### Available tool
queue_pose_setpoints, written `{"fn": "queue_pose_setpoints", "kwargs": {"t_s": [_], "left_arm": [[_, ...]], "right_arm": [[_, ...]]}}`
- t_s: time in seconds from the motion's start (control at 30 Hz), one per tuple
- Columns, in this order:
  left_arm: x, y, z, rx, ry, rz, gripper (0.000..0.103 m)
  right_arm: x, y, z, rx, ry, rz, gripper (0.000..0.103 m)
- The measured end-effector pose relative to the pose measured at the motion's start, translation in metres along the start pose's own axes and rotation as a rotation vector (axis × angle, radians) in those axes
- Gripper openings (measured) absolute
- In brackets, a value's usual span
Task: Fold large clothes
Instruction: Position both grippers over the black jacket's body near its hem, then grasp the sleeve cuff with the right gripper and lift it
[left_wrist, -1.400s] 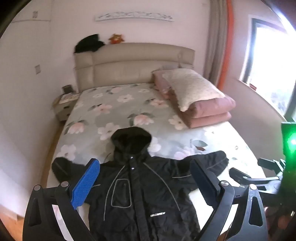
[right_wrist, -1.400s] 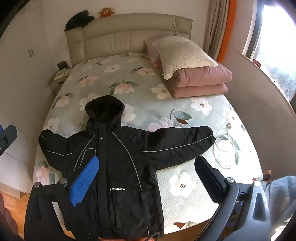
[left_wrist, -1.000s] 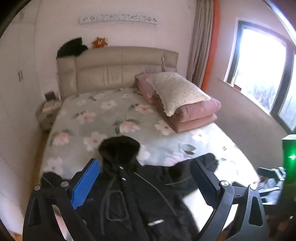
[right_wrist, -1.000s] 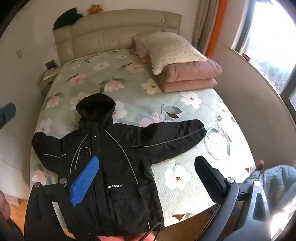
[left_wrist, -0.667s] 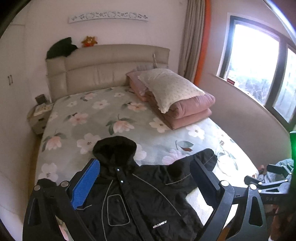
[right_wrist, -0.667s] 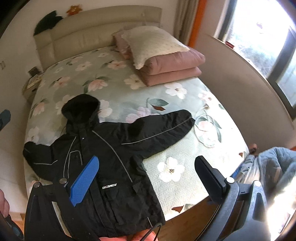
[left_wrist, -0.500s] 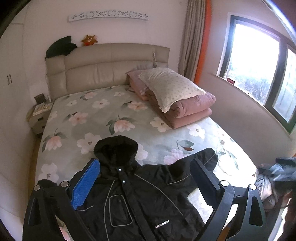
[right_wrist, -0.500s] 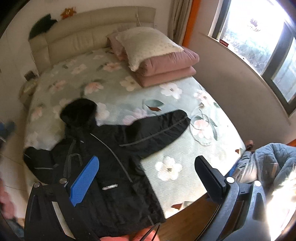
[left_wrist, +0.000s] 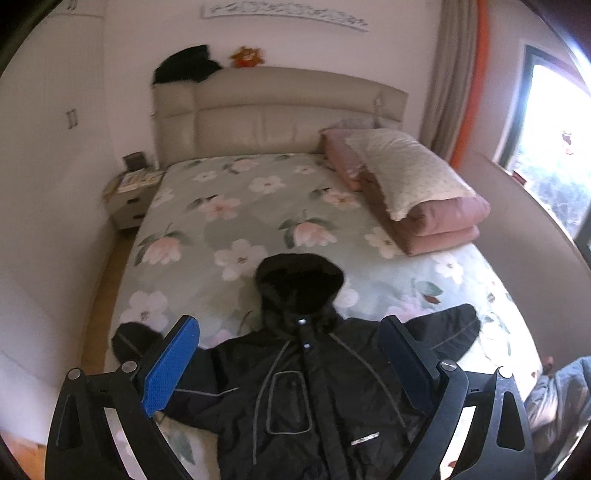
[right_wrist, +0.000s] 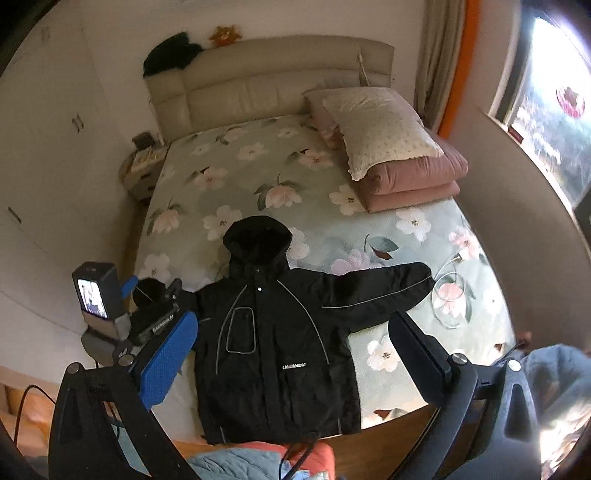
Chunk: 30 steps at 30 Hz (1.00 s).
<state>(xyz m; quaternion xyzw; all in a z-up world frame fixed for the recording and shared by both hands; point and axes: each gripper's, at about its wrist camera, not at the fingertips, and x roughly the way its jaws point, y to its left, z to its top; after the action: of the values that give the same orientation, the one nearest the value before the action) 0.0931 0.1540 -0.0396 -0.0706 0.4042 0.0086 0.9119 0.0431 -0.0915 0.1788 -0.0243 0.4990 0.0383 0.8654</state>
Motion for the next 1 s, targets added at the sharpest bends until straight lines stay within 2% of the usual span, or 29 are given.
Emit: {"fn": "queue_pose_setpoints", "kwargs": {"t_s": [0.17,0.3,0.4,0.5,0.6,0.67,0.83,1.0], "left_arm": [[0.003,0.019,-0.011,-0.021,0.006,0.041,0.098],[0.005,0.024,-0.018,-0.045,0.015,0.038,0.098],[0.004,0.019,-0.022,-0.019,0.019,0.051,0.098],[0.005,0.011,-0.028,0.001,0.023,0.085,0.098],[0.012,0.002,-0.034,-0.005,0.053,0.078,0.098],[0.015,-0.006,-0.037,-0.006,0.074,0.074,0.098],[0.024,-0.041,-0.046,0.015,0.105,0.072,0.098],[0.048,-0.092,-0.05,0.045,0.139,0.114,0.098]], "right_arm": [[0.003,0.014,-0.002,-0.024,0.03,0.027,0.103],[0.003,0.008,-0.002,-0.005,0.04,0.077,0.103],[-0.003,0.003,0.001,-0.019,-0.001,0.058,0.103],[0.01,-0.004,-0.005,-0.047,-0.011,0.042,0.103],[0.054,-0.021,-0.02,-0.062,0.013,-0.031,0.103],[0.102,-0.041,-0.035,-0.046,0.079,-0.066,0.103],[0.21,-0.097,-0.07,0.002,0.212,-0.096,0.103],[0.286,-0.156,-0.087,0.04,0.287,-0.107,0.103]]}}
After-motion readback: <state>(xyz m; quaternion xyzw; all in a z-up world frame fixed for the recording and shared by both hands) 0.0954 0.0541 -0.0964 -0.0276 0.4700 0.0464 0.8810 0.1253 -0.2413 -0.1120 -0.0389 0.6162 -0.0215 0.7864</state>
